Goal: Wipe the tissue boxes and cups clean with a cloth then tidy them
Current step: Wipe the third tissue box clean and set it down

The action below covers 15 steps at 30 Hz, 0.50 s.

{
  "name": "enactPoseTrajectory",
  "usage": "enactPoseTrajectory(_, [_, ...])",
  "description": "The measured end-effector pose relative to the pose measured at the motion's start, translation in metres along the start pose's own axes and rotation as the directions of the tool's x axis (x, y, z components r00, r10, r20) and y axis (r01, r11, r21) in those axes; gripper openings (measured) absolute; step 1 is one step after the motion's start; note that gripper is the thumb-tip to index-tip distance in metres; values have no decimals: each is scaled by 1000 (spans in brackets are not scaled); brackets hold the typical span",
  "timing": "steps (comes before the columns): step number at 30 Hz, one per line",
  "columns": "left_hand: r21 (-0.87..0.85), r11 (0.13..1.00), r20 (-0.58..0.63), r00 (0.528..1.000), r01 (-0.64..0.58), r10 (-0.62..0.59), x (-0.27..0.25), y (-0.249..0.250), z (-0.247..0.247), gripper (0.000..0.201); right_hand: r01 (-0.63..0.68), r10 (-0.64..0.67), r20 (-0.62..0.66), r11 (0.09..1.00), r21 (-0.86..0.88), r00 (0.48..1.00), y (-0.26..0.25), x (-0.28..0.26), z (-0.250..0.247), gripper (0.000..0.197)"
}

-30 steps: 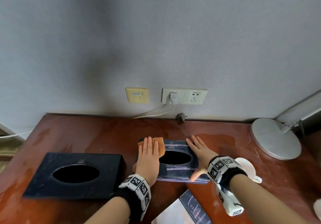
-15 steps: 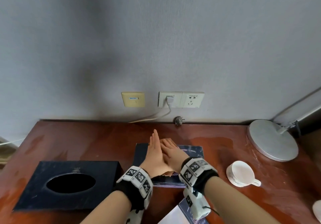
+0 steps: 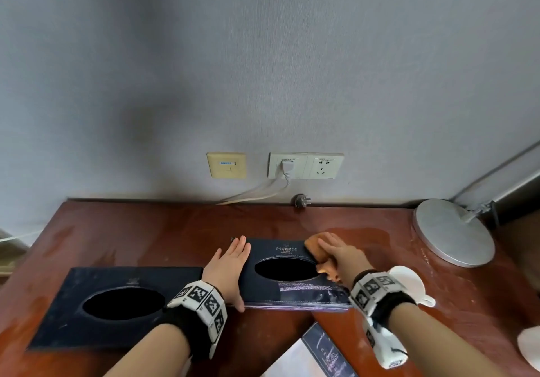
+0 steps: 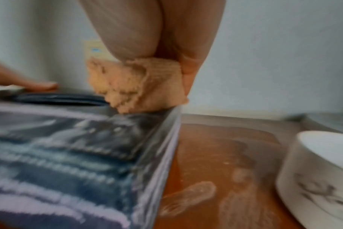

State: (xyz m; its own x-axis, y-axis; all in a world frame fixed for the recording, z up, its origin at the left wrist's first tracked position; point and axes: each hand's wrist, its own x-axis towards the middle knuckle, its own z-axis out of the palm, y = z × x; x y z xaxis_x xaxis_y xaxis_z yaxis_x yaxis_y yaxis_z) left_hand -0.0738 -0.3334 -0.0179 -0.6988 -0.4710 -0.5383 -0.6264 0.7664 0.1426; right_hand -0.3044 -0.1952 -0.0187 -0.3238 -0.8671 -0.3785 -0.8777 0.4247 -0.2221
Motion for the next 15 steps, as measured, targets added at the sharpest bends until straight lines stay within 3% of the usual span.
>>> enactPoseTrajectory(2, [-29, 1000, -9, 1000, 6, -6, -1, 0, 1, 129, -152, 151, -45, 988, -4, 987, 9, -6, -12, 56])
enactPoseTrajectory(4, [-39, 999, -15, 1000, 16, -16, 1, 2, 1, 130, -199, 201, -78, 979, 32, 976, 6, -6, -15, 61])
enactPoseTrajectory(7, [-31, 999, -22, 999, 33, -33, 1, 3, 1, 130, -36, 41, -39, 993, 109, 998, -23, -1, 11, 77])
enactPoseTrajectory(11, [-54, 998, -52, 998, 44, -47, -2, 2, 4, 127, 52, -47, -102, 997, 50, 994, -17, -9, 37, 75])
enactPoseTrajectory(12, [-65, 997, -59, 997, 40, -44, -3, 1, 6, 125, 29, -22, -115, 997, 68, 993, -7, -13, 36, 78])
enactPoseTrajectory(15, [-113, 993, -82, 996, 29, -38, -7, 0, 11, 120, -236, 251, -83, 959, 154, 964, 22, -37, 32, 78])
